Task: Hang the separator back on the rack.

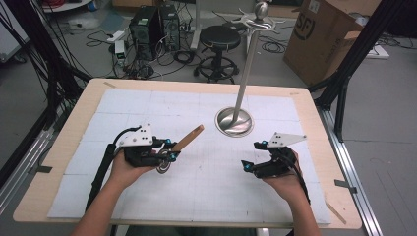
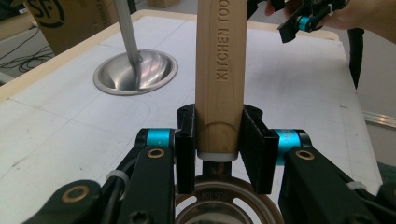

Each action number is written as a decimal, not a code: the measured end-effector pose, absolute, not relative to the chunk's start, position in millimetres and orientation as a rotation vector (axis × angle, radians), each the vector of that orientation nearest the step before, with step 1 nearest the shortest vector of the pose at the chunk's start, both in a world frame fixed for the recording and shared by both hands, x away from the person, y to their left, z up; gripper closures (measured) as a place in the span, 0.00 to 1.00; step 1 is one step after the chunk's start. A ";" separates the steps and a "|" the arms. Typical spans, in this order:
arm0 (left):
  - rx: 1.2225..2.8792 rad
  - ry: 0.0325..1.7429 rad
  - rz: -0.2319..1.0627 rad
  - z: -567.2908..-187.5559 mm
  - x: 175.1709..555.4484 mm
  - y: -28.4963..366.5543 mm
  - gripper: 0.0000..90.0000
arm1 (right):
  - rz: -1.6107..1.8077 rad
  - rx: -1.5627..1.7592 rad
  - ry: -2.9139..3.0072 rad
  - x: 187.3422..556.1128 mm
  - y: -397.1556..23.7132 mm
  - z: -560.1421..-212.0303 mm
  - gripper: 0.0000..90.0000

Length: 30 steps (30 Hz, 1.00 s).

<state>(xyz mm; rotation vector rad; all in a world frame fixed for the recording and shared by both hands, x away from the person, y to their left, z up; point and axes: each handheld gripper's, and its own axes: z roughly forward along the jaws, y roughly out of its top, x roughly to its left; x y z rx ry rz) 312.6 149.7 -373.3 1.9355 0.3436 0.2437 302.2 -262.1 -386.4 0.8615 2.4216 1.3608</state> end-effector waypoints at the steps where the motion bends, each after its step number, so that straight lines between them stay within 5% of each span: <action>1: 1.930 0.344 0.246 -372.9 313.5 150.7 0.76 | 1.360 0.854 2.423 302.4 -262.1 -386.8 0.16; 30: 1.778 0.386 0.206 -325.7 351.3 137.2 0.76 | 1.368 0.856 2.427 300.1 -262.5 -386.6 0.16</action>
